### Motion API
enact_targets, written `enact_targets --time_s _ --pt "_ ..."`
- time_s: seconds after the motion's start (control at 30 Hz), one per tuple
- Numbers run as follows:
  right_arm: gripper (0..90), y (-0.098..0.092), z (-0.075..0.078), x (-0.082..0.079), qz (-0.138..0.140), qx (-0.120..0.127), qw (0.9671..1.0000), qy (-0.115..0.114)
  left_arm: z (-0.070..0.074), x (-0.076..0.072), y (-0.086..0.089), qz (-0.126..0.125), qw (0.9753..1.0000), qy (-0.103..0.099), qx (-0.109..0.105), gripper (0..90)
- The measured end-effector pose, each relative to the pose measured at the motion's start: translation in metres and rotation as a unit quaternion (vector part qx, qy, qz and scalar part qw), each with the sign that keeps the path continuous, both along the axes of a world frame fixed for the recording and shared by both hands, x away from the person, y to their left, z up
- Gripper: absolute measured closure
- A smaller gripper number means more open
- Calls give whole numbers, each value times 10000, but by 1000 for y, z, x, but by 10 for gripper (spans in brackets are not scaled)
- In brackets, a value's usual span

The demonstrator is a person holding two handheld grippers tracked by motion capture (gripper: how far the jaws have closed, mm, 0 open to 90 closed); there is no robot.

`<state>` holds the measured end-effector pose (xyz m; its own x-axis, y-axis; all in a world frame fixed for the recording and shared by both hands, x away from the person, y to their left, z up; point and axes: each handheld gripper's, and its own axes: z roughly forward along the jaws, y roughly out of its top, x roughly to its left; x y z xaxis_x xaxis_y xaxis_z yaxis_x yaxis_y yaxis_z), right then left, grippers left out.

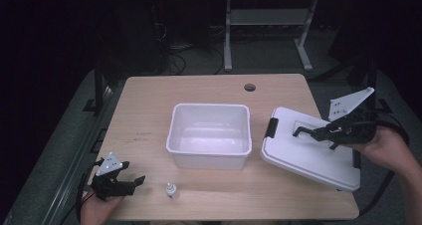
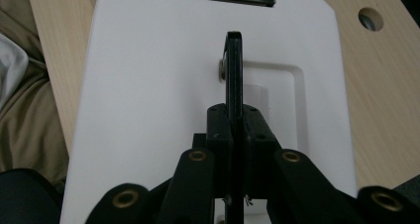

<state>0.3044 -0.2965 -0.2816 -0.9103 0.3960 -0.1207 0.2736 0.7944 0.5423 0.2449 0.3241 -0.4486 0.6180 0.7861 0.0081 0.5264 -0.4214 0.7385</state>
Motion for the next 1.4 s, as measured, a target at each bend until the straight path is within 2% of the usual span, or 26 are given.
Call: enact_targets --time_s 0.1,0.13,0.27,0.3,0.6,0.63,0.93,1.2,1.4 --pt "839 -4 -15 0 -57 26 10000 63 -1 0 0 26 10000 -4 -37 188" --pt "839 -5 -24 0 -60 52 9999 105 -1 0 0 26 10000 14 -37 188" --pt "840 -5 -35 2 -43 58 9998 163 -1 0 -1 6 10000 -4 -26 188" --pt "839 -3 -44 3 -41 37 9998 178 -1 0 -1 -1 10000 -6 -14 188" --pt "839 5 -69 8 -17 46 9996 286 -1 0 0 -28 10000 22 -2 188" --pt "839 7 -76 9 -14 57 9994 337 -1 0 0 -36 10000 2 3 188" --pt "838 11 -106 11 -82 111 9989 455 -2 0 -1 -24 10000 14 16 188" --pt "838 13 -123 15 -162 162 9981 571 -2 0 -2 -34 10000 -3 78 188" --pt "837 14 -127 15 -184 184 9982 537 -2 0 -2 -31 10000 1 72 189"
